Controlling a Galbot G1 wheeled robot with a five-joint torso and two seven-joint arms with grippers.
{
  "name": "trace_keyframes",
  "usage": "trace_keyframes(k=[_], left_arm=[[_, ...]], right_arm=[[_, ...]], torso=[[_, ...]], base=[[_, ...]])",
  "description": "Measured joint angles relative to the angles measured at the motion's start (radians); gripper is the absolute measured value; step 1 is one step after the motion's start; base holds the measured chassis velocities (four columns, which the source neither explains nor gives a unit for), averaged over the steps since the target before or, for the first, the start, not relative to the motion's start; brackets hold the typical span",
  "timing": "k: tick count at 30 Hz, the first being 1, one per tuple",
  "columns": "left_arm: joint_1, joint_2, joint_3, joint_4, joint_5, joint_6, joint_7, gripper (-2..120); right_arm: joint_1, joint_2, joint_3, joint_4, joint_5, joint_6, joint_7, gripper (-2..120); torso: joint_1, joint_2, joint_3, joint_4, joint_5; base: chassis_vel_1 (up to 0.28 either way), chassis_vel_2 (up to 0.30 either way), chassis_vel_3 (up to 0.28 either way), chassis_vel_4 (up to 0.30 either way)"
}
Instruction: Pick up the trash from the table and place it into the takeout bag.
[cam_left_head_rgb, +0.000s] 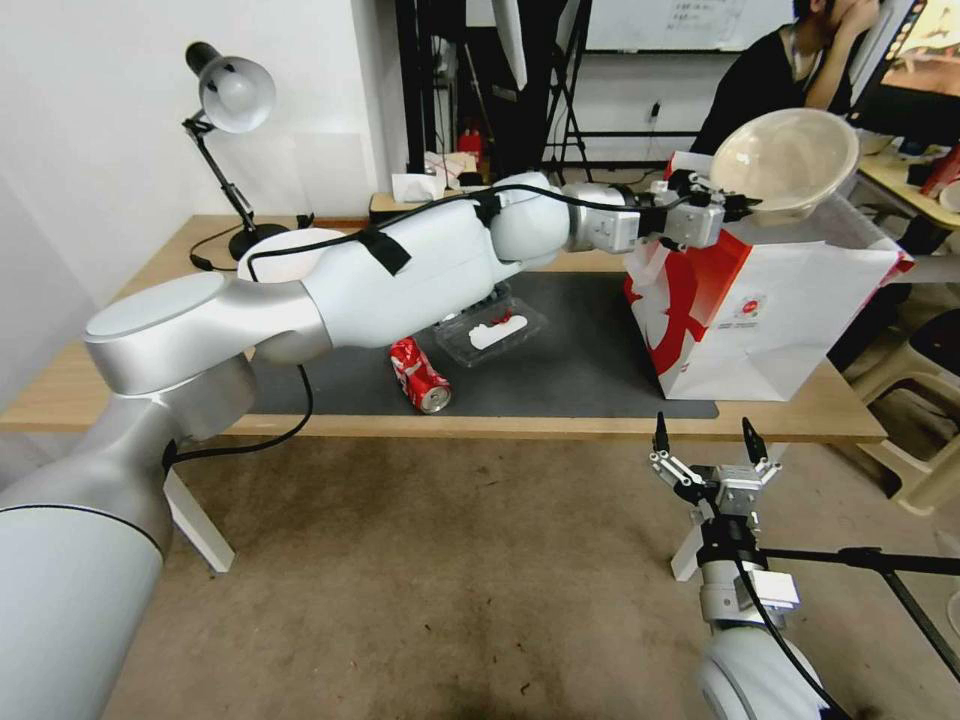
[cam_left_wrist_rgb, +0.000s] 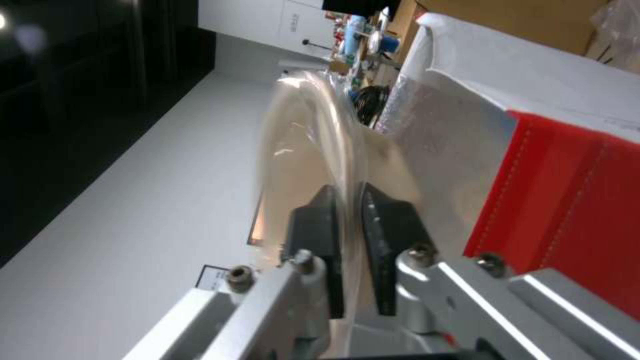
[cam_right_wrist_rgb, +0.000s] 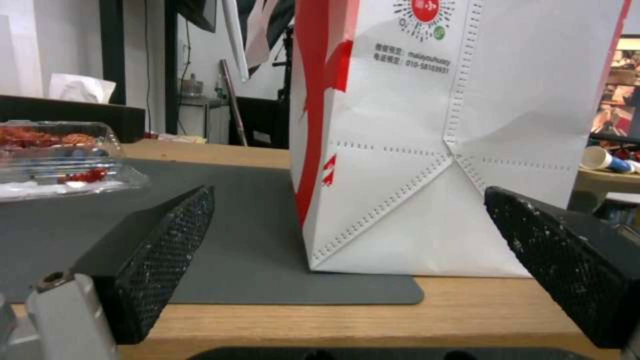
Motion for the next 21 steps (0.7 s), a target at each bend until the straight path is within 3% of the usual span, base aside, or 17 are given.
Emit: trace_keyframes(k=[4,7,9,11,12,18,21], left_arm=[[0.001,0.006,0.004,-0.005,-0.001,0.003,-0.012,23],[0.007,0.011,0.006,-0.019,-0.005,0.007,-0.032,37],[0.008,0.013,0.006,-0.022,-0.007,0.009,-0.035,40],[0.016,0.032,-0.008,-0.049,-0.038,0.031,-0.062,54],[0.016,0.032,-0.008,-0.049,-0.038,0.031,-0.062,54],[0.067,0.137,-0.022,-0.163,-0.307,0.136,-0.156,79],[0.09,0.174,-0.036,-0.196,-0.378,0.157,-0.178,88]], right_arm=[[-0.001,0.0,0.003,0.001,0.001,0.001,0.0,100],[0.0,0.0,0.003,0.002,0.001,0.001,0.0,100],[0.0,0.0,0.003,0.002,0.001,0.001,0.0,100],[0.001,0.0,0.004,0.005,0.002,0.001,-0.001,100],[0.001,0.0,0.004,0.005,0.002,0.001,-0.001,100],[0.002,-0.002,0.005,0.01,0.003,-0.005,-0.001,100],[0.005,-0.003,0.005,0.013,0.003,-0.009,-0.001,100]], torso=[[0.0,0.0,0.0,0.0001,0.0],[0.0,0.0,0.0,0.0,0.0],[0.0,0.0,0.0,-0.0001,0.0001],[0.0,0.0,0.0,-0.0004,0.0001],[0.0,0.0,0.0,-0.0004,0.0001],[0.0,0.0,0.0,0.0002,-0.0002],[0.0,0.0,0.0,0.0,-0.0002]], base=[[0.0,0.0,0.0,0.0],[0.0,0.0,0.0,0.0],[0.0,0.0,0.0,0.0],[0.0,0.0,0.0,0.0],[0.0,0.0,0.0,0.0],[0.0,0.0,0.0,0.0],[0.0,0.0,0.0,0.0]])
